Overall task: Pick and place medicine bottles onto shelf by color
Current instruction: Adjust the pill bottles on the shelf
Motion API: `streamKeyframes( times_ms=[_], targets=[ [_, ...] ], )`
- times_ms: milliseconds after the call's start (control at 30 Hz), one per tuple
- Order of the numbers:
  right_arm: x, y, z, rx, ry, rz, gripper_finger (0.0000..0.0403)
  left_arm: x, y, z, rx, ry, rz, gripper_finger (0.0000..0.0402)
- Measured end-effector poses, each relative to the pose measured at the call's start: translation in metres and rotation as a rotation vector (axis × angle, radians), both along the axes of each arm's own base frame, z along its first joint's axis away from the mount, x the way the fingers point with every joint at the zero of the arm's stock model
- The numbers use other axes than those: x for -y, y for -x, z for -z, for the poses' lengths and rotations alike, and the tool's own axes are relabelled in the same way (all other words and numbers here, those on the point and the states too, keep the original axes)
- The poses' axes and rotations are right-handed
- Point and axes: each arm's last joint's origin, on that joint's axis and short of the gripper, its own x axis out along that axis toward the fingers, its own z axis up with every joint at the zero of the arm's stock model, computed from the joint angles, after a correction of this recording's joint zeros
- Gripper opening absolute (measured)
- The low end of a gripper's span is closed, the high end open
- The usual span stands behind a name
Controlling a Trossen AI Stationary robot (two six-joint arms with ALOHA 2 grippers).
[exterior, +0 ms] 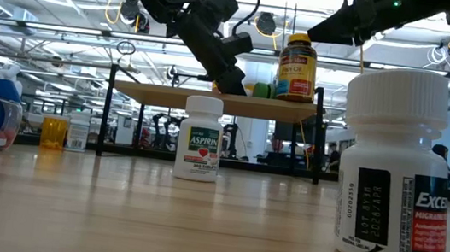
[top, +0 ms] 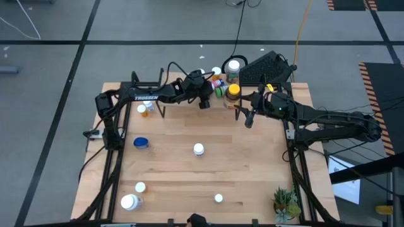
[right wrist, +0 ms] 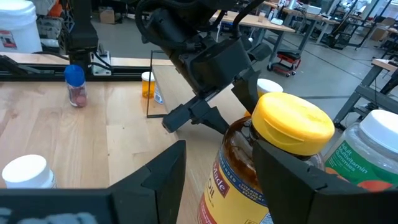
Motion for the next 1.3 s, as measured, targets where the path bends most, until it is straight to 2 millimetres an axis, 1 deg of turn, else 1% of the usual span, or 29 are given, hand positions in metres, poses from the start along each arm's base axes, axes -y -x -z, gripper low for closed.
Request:
streamKeyframes(
  times_ms=[167,233,300,467,600,667,733,833,933,1000,1100,1167,1300],
  targets=[
    [0.000,0.000,0.000,0.000,0.000,0.000,0.0183,0.000,0.000,-0.001,0.007,0.005,-0.006,0.0171],
    [0.000,0.000,0.000,0.000,0.000,0.000,0.0183,0.000,0.001,-0.002,0.012,0.007,-0.012,0.0168],
    [0.000,0.000,0.000,0.000,0.000,0.000,0.0183,0.002,0.002,-0.005,0.017,0.008,-0.024,0.0172],
    [0.000,0.000,0.000,-0.003,0.007,-0.001,0.0183,0.013,0.007,-0.024,0.051,-0.007,-0.036,0.0191],
    [0.000,0.000,-0.001,-0.005,0.036,-0.007,0.0183,0.025,0.011,-0.040,0.067,-0.036,-0.038,0.0183],
    [0.000,0.000,-0.001,-0.020,0.079,-0.017,0.0183,0.031,0.015,-0.049,0.075,-0.047,-0.036,0.0175],
    [0.000,-0.001,-0.003,-0.028,0.134,-0.029,0.0183,0.038,0.017,-0.057,0.083,-0.061,-0.042,0.0171],
    [0.000,-0.002,-0.011,0.007,0.251,-0.047,0.0183,0.049,0.025,-0.070,0.081,-0.083,-0.059,0.0175],
    [-0.003,-0.004,-0.018,0.026,0.409,-0.097,0.0184,0.064,0.033,-0.082,0.073,-0.101,-0.066,0.0184],
    [-0.005,-0.004,-0.022,0.041,0.477,-0.109,0.0188,0.075,0.039,-0.090,0.067,-0.101,-0.046,0.0185],
    [-0.008,-0.006,-0.024,0.066,0.487,-0.129,0.0200,0.095,0.046,-0.101,0.062,-0.109,0.008,0.0180],
    [-0.012,-0.010,-0.021,0.080,0.443,-0.186,0.0212,0.109,0.049,-0.104,0.028,-0.131,0.064,0.0175],
    [-0.024,-0.023,-0.011,0.089,0.334,-0.292,0.0243,0.135,0.051,-0.102,-0.053,-0.154,0.171,0.0175]
  ],
)
